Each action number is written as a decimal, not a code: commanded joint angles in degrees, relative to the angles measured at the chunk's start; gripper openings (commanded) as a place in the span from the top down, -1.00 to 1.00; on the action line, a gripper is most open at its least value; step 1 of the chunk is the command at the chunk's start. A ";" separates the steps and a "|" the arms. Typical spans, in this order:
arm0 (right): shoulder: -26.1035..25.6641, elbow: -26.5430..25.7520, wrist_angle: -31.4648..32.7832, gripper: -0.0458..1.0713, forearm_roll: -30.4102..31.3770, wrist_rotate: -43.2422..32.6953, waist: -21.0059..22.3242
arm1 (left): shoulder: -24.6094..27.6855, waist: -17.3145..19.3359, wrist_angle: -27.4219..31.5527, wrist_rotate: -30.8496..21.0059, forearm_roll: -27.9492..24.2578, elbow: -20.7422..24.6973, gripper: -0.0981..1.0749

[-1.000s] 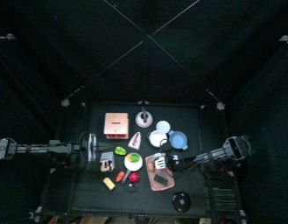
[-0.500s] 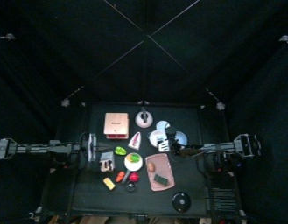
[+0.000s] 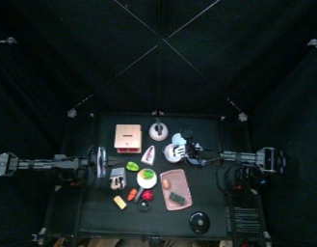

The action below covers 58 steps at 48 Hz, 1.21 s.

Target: Place white sushi roll in pot

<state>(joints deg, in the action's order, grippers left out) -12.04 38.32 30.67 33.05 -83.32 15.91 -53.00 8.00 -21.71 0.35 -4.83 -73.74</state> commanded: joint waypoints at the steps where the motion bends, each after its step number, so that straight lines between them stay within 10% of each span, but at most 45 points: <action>1: 0.09 0.35 -3.16 0.01 -0.26 0.18 1.58 | 0.26 0.44 -0.18 0.00 0.09 0.53 0.86; 35: 8.44 -1.49 -4.48 -0.02 0.00 0.26 2.46 | 0.35 0.97 -0.09 0.00 0.09 0.35 0.86; 58: 8.88 -1.67 -4.22 -0.40 0.35 0.26 2.02 | 0.35 0.97 -0.18 0.00 0.09 0.35 0.86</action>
<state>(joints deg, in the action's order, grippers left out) -2.11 38.14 26.54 33.05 -83.14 17.93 -53.09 8.79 -21.62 0.35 -4.83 -74.09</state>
